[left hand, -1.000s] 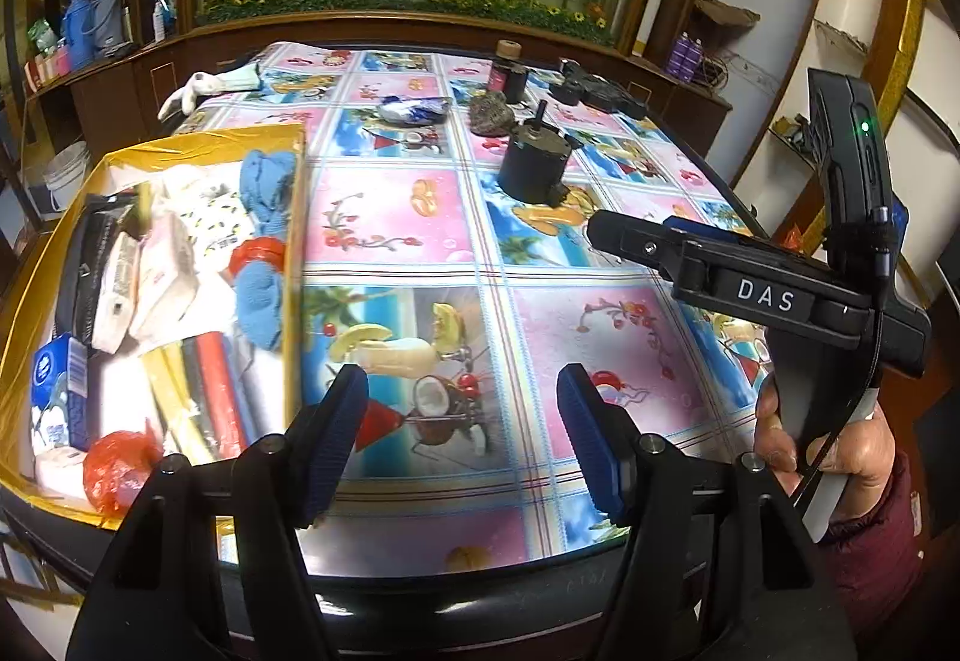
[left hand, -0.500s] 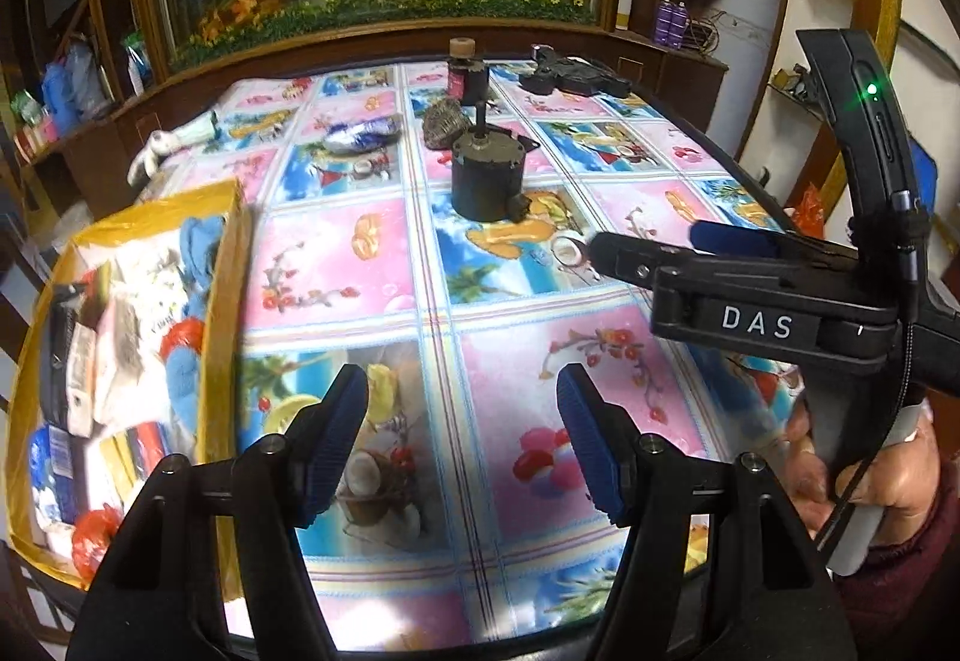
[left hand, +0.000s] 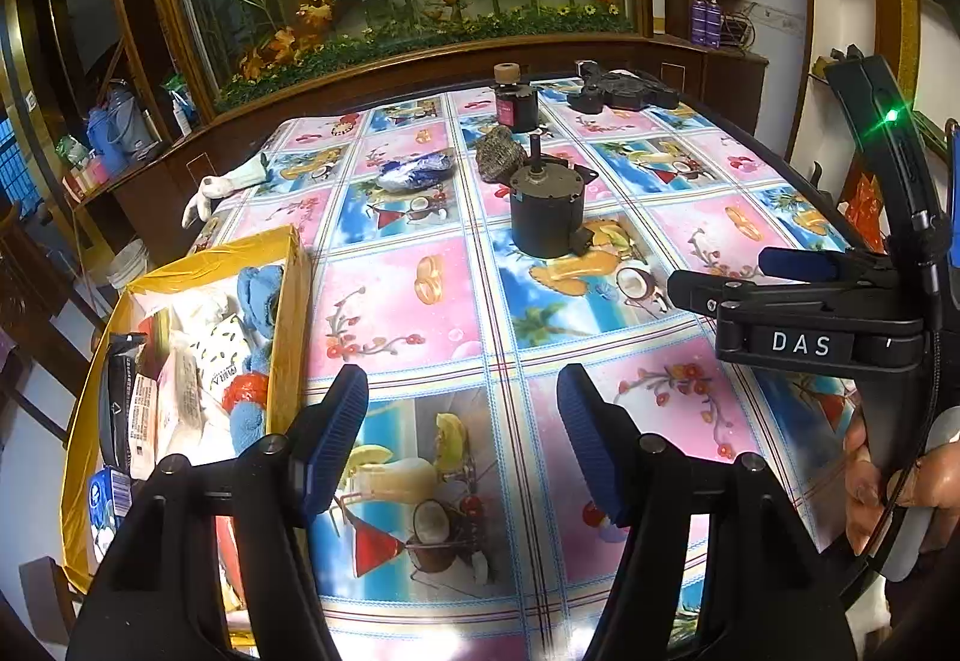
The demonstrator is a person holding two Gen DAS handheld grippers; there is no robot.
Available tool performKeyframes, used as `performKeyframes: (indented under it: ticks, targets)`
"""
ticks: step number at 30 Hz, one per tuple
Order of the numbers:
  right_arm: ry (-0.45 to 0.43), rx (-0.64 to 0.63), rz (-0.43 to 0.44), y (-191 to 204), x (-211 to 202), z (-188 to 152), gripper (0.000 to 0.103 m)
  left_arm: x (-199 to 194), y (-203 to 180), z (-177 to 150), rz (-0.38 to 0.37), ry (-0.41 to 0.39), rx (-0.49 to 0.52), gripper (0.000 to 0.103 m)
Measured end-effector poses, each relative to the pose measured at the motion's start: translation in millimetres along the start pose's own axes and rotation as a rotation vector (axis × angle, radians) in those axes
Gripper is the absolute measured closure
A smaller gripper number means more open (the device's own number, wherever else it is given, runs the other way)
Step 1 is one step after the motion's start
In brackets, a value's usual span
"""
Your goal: Organize soft objects
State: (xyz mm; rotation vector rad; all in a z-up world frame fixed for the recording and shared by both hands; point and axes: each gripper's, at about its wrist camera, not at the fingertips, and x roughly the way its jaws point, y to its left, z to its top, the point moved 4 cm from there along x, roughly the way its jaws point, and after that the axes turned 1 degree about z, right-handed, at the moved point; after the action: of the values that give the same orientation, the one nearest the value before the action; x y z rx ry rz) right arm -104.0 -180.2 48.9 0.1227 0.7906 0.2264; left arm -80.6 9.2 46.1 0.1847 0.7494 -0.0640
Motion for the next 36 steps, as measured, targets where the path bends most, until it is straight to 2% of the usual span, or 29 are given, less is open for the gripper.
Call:
performKeyframes:
  ticks: [16,28,31,33,34,35,36]
  targets:
    - [0.042,-0.018,-0.001,11.5,31.1,6.5,0.013,18.7,15.4,-2.4,-0.012,0.026,-0.039,0.038]
    - [0.059,-0.032,-0.002,22.1,41.0,3.4,0.013,18.8,30.7,-7.7,-0.006,0.023,-0.077,0.038]
    - [0.063,-0.038,-0.001,26.2,41.9,1.7,0.013,13.7,36.7,-7.1,0.015,-0.005,-0.097,0.038]
    - [0.063,-0.045,-0.002,28.8,41.9,0.7,0.013,4.8,44.5,-4.4,0.059,-0.043,-0.129,0.038]
    - [0.063,-0.049,-0.004,30.2,41.6,0.2,0.013,-1.7,49.5,-1.7,0.084,-0.061,-0.146,0.036]
    - [0.061,-0.053,-0.008,31.8,40.9,-0.4,0.013,-7.4,53.7,1.2,0.084,-0.075,-0.161,0.022]
    - [0.059,-0.059,-0.011,33.2,40.0,-0.8,0.013,-13.6,59.2,3.7,0.052,-0.095,-0.185,0.004]
